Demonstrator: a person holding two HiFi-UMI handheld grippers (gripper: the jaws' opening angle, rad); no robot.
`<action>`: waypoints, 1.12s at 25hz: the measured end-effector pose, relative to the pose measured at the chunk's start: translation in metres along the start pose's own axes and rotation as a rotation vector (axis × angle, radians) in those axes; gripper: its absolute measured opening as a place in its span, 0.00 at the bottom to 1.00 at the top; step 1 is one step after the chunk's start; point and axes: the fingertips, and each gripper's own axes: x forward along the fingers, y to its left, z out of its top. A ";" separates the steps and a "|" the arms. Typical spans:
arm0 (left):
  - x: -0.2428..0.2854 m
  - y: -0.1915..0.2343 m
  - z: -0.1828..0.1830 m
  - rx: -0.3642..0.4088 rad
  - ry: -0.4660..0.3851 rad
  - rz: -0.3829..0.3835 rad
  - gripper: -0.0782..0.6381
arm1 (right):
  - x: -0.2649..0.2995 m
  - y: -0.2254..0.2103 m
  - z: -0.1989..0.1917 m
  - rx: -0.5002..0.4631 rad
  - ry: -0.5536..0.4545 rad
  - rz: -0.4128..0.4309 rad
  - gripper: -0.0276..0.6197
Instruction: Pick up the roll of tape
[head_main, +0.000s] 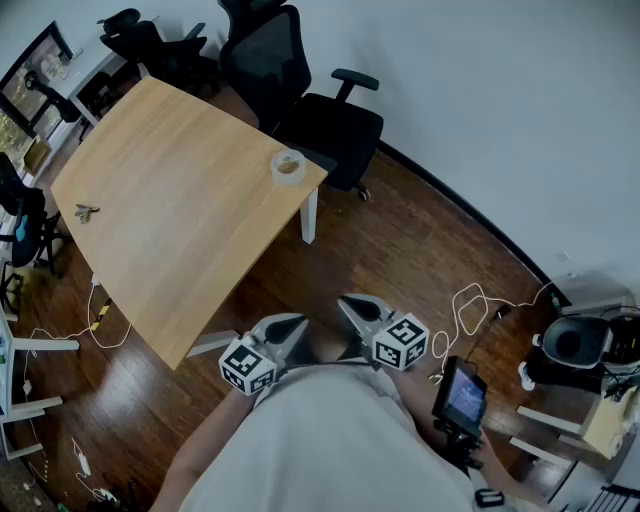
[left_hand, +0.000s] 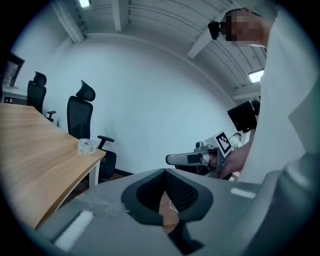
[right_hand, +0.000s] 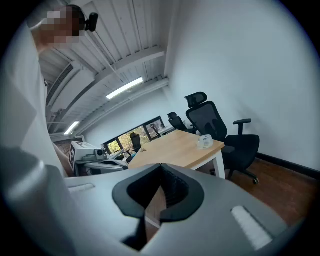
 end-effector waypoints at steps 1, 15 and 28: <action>0.006 0.002 0.003 0.006 -0.002 0.000 0.12 | 0.000 -0.005 0.003 0.002 0.000 0.001 0.05; 0.101 0.018 0.044 -0.001 -0.034 0.068 0.12 | -0.016 -0.085 0.050 -0.038 0.038 0.077 0.05; 0.186 0.028 0.069 -0.026 -0.055 0.196 0.12 | -0.034 -0.160 0.088 -0.083 0.062 0.176 0.05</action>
